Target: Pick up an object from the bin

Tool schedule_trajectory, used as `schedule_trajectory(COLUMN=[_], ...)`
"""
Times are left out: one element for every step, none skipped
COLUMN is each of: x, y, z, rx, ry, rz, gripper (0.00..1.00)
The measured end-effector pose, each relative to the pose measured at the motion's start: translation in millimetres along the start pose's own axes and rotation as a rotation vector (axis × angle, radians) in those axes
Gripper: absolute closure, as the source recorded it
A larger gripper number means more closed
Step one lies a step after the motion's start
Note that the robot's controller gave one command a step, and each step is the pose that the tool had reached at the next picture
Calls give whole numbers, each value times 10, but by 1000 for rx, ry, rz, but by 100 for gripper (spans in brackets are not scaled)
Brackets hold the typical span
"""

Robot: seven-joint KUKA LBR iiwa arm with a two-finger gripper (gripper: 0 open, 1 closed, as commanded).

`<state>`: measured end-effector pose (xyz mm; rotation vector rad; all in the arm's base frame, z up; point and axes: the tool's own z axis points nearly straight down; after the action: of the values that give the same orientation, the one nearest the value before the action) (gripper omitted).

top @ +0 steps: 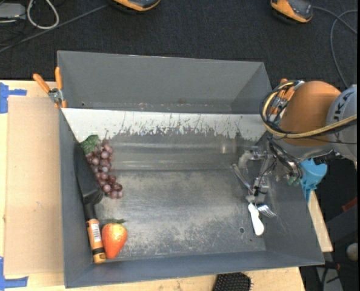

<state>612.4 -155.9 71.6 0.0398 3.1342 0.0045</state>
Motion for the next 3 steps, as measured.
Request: schedule_trajectory(x=[-37,-36,-53], y=[3,3,3], z=[15,15,-37], rx=[-3,-4,-4], ry=[-1,0,-2], rz=[15,16,-84], gripper=[100,100,100])
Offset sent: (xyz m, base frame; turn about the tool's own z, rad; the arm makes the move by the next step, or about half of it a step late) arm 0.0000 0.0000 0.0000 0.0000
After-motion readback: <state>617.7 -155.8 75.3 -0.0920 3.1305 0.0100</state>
